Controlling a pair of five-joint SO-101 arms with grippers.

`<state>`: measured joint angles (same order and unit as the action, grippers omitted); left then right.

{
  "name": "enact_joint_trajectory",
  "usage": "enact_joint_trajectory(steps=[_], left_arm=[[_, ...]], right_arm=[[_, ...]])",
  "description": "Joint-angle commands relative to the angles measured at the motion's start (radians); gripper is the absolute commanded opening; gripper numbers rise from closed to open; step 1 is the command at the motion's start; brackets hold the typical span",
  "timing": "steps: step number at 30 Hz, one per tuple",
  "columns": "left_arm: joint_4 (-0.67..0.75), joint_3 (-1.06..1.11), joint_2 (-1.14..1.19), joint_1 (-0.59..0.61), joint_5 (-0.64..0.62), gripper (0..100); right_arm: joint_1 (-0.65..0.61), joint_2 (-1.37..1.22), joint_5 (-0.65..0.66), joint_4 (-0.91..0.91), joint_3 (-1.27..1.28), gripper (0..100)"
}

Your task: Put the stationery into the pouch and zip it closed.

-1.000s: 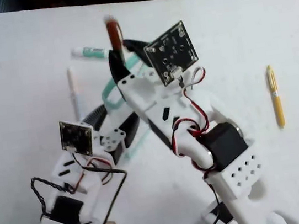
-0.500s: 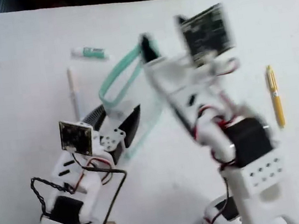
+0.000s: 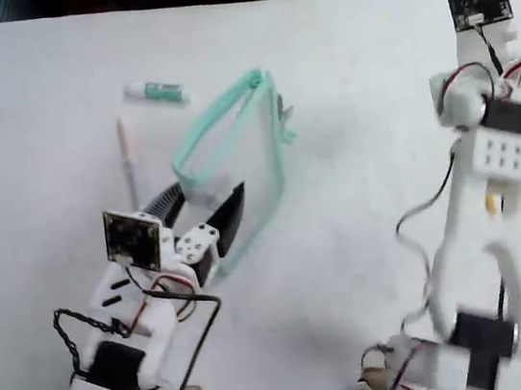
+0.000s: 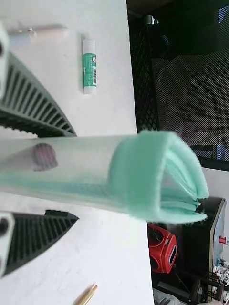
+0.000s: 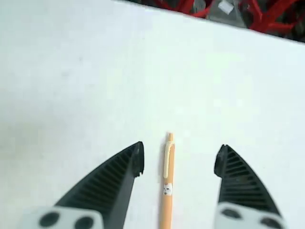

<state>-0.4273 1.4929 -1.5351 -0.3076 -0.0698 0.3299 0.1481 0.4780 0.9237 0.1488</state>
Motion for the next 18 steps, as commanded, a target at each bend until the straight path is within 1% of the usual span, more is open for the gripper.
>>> enact_joint_trajectory(steps=[1, 4, 6, 12, 18], left_arm=[[0.021, -0.005, -0.012, 0.004, -0.006, 24], [0.021, -0.003, -0.012, 0.004, -0.006, 24], [0.021, -0.003, -0.012, 0.004, -0.006, 24], [0.025, -0.003, -0.012, 0.004, -0.006, 24], [0.020, -0.003, -0.012, 0.004, -0.006, 24]], right_arm=[[0.053, -0.214, 0.058, 0.007, -0.149, 23.3], [0.093, -0.371, 0.066, 0.013, -0.269, 23.3], [0.110, -0.464, 0.068, 0.048, -0.345, 23.3], [0.113, -0.707, 0.069, 0.170, -0.568, 23.3], [0.128, -0.901, 0.069, 0.189, -0.743, 23.3]])
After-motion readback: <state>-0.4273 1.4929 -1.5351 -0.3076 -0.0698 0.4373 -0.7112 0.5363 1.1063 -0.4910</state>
